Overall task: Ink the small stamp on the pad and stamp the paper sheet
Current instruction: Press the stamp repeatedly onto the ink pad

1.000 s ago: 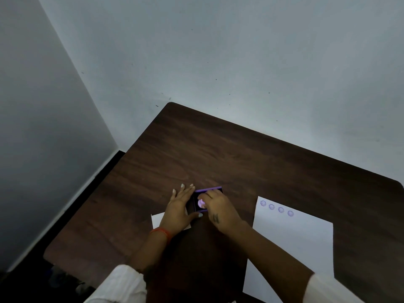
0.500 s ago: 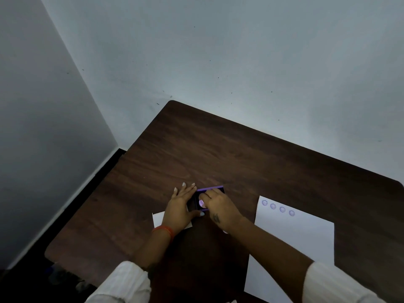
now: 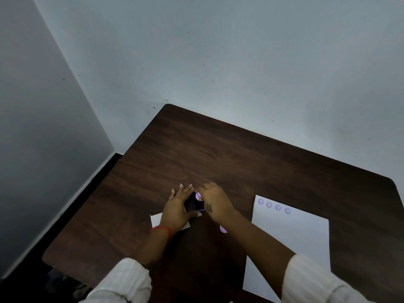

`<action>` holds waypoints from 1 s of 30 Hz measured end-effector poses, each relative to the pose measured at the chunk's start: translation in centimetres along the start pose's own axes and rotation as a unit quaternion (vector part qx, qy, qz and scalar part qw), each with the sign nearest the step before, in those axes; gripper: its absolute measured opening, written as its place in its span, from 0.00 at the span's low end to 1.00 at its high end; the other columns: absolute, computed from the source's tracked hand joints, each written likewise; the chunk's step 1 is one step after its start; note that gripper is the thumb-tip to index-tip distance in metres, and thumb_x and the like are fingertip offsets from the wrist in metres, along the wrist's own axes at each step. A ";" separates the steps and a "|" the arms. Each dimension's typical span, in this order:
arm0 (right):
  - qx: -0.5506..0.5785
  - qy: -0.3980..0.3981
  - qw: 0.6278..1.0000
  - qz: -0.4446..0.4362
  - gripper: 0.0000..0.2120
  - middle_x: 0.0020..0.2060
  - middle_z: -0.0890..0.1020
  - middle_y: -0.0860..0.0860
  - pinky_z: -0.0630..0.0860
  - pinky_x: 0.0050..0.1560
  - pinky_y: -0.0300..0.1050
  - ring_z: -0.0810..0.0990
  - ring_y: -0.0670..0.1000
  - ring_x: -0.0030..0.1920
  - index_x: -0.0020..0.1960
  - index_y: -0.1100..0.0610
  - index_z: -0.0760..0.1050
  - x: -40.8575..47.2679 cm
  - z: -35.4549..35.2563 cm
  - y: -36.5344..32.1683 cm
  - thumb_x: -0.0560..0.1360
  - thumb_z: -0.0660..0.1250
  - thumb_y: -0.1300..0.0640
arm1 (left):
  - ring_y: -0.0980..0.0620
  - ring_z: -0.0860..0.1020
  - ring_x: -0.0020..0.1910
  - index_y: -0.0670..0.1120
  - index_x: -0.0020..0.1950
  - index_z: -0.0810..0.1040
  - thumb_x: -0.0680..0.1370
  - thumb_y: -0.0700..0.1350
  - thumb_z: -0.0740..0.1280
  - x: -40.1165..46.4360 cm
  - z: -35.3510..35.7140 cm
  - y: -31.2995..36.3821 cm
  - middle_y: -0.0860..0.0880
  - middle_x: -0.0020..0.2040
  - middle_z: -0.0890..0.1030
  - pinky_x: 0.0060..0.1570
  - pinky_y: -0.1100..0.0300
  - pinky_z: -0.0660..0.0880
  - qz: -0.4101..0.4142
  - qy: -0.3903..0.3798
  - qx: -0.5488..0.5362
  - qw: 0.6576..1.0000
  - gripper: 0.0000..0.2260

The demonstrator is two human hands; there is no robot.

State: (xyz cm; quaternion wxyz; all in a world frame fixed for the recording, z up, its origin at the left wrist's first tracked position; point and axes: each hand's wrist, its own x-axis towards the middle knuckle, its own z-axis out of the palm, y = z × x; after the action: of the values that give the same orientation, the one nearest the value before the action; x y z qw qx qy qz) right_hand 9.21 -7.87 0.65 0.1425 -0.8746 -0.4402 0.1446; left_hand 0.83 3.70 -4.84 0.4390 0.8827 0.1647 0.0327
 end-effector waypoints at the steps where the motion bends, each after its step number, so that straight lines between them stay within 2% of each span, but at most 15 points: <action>1: -0.019 -0.007 1.000 -0.001 0.14 0.53 0.78 0.62 0.70 0.53 0.50 0.73 0.60 0.57 0.56 0.65 0.73 0.0 0.2 0.0 0.71 0.63 0.67 | 0.49 0.53 0.76 0.45 0.71 0.64 0.66 0.46 0.76 0.0 0.0 -0.1 0.48 0.74 0.63 0.74 0.53 0.43 0.000 0.001 0.000 1.000 0.36; 3: -0.048 -0.014 0.999 -0.008 0.16 0.56 0.77 0.62 0.69 0.57 0.51 0.71 0.59 0.59 0.60 0.64 0.71 0.0 0.3 0.0 0.72 0.62 0.66 | 0.49 0.53 0.76 0.45 0.71 0.64 0.66 0.46 0.76 0.1 0.0 -0.1 0.48 0.74 0.63 0.74 0.54 0.43 -0.001 -0.001 0.004 1.000 0.37; 5: -0.060 -0.021 0.998 -0.015 0.13 0.56 0.76 0.62 0.68 0.55 0.50 0.71 0.59 0.59 0.58 0.65 0.71 0.2 0.0 0.0 0.74 0.59 0.66 | 0.49 0.53 0.76 0.45 0.71 0.63 0.66 0.46 0.76 0.1 0.0 -0.1 0.48 0.74 0.63 0.74 0.54 0.43 -0.005 -0.002 0.004 1.000 0.37; 10: -0.052 -0.016 0.998 0.016 0.09 0.55 0.77 0.59 0.69 0.56 0.47 0.72 0.57 0.59 0.54 0.62 0.73 0.5 0.2 -0.3 0.73 0.62 0.64 | 0.50 0.53 0.76 0.46 0.71 0.64 0.65 0.46 0.76 0.2 0.1 -0.2 0.49 0.74 0.64 0.74 0.54 0.43 -0.005 0.006 -0.003 1.000 0.37; 12: -0.076 -0.020 0.997 0.003 0.14 0.58 0.76 0.60 0.67 0.60 0.47 0.71 0.58 0.60 0.58 0.63 0.71 0.4 0.3 -0.2 0.73 0.64 0.63 | 0.50 0.53 0.76 0.46 0.71 0.63 0.66 0.46 0.76 0.2 0.1 -0.2 0.49 0.74 0.64 0.74 0.54 0.43 -0.004 0.004 0.003 1.000 0.37; 15: -0.119 -0.055 0.989 -0.070 0.19 0.60 0.73 0.64 0.61 0.65 0.48 0.70 0.61 0.61 0.65 0.66 0.65 0.4 -0.2 0.5 0.75 0.60 0.65 | 0.50 0.53 0.76 0.46 0.71 0.63 0.66 0.47 0.76 0.1 0.1 -0.2 0.49 0.74 0.63 0.74 0.54 0.43 -0.003 -0.003 0.011 1.000 0.37; 18: -0.132 -0.070 0.986 -0.074 0.21 0.61 0.73 0.63 0.60 0.66 0.48 0.69 0.60 0.62 0.66 0.66 0.63 0.8 -0.4 0.6 0.75 0.61 0.63 | 0.49 0.52 0.76 0.46 0.71 0.62 0.66 0.47 0.76 0.2 0.0 -0.2 0.49 0.74 0.63 0.75 0.53 0.43 -0.002 -0.008 0.007 1.000 0.37; 20: -0.092 -0.044 0.994 -0.029 0.19 0.60 0.74 0.61 0.65 0.64 0.48 0.70 0.59 0.62 0.63 0.64 0.68 0.5 0.0 0.0 0.73 0.64 0.63 | 0.50 0.52 0.76 0.47 0.71 0.62 0.66 0.47 0.75 0.2 0.0 -0.2 0.50 0.75 0.62 0.75 0.53 0.43 -0.006 -0.009 0.009 1.000 0.37; 22: -0.046 -0.019 0.999 0.013 0.14 0.56 0.76 0.61 0.69 0.58 0.49 0.72 0.59 0.59 0.57 0.64 0.72 0.3 0.0 -0.5 0.73 0.63 0.65 | 0.50 0.52 0.76 0.47 0.71 0.63 0.67 0.46 0.75 0.2 0.0 -0.1 0.49 0.75 0.62 0.75 0.53 0.43 -0.011 -0.010 0.007 1.000 0.36; 24: -0.009 -0.026 0.998 0.050 0.06 0.47 0.78 0.61 0.70 0.49 0.49 0.75 0.59 0.51 0.46 0.65 0.75 0.7 -0.7 -0.8 0.73 0.60 0.66 | 0.49 0.52 0.76 0.47 0.71 0.63 0.67 0.45 0.75 0.1 -0.1 0.1 0.49 0.75 0.62 0.75 0.52 0.43 -0.009 -0.013 0.007 1.000 0.36; 26: 0.001 -0.042 0.996 0.081 0.12 0.33 0.74 0.60 0.65 0.39 0.47 0.73 0.57 0.40 0.31 0.61 0.69 1.4 -1.7 -0.7 0.73 0.58 0.65 | 0.49 0.51 0.76 0.47 0.71 0.63 0.67 0.45 0.75 0.1 -0.3 0.2 0.48 0.75 0.62 0.75 0.52 0.42 -0.012 -0.017 0.006 1.000 0.36; 27: 0.004 -0.047 0.995 0.086 0.15 0.32 0.72 0.59 0.63 0.37 0.46 0.71 0.56 0.38 0.28 0.59 0.65 1.6 -1.9 -0.6 0.73 0.58 0.65 | 0.49 0.51 0.76 0.47 0.71 0.63 0.67 0.45 0.75 0.0 -0.3 0.2 0.48 0.75 0.62 0.75 0.52 0.42 -0.014 -0.019 0.005 1.000 0.36; 28: 0.013 -0.042 0.995 0.084 0.15 0.34 0.73 0.60 0.65 0.38 0.46 0.72 0.57 0.38 0.28 0.59 0.66 1.4 -1.8 -0.4 0.73 0.59 0.65 | 0.49 0.51 0.76 0.47 0.72 0.63 0.67 0.45 0.75 0.0 -0.3 0.3 0.48 0.75 0.62 0.75 0.52 0.42 -0.014 -0.020 0.005 1.000 0.36; 29: 0.011 -0.043 0.996 0.077 0.12 0.38 0.76 0.61 0.68 0.41 0.47 0.74 0.58 0.41 0.31 0.60 0.71 1.1 -1.5 -0.4 0.73 0.60 0.65 | 0.50 0.51 0.76 0.47 0.72 0.63 0.67 0.46 0.75 0.0 -0.3 0.3 0.48 0.75 0.62 0.75 0.52 0.42 -0.014 -0.020 0.007 1.000 0.36; 30: 0.003 -0.048 0.997 0.060 0.06 0.45 0.78 0.63 0.72 0.46 0.49 0.76 0.60 0.47 0.41 0.62 0.76 0.5 -0.8 -0.4 0.74 0.61 0.65 | 0.50 0.51 0.76 0.47 0.72 0.62 0.67 0.46 0.75 0.0 -0.3 0.3 0.48 0.75 0.62 0.75 0.52 0.43 -0.014 -0.021 0.010 1.000 0.36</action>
State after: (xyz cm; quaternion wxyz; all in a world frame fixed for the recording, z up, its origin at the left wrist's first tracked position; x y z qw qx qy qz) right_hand 9.48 -7.37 1.46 0.1149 -0.8910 -0.3929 0.1965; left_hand 0.86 3.81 -4.45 0.4336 0.8852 0.1683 0.0065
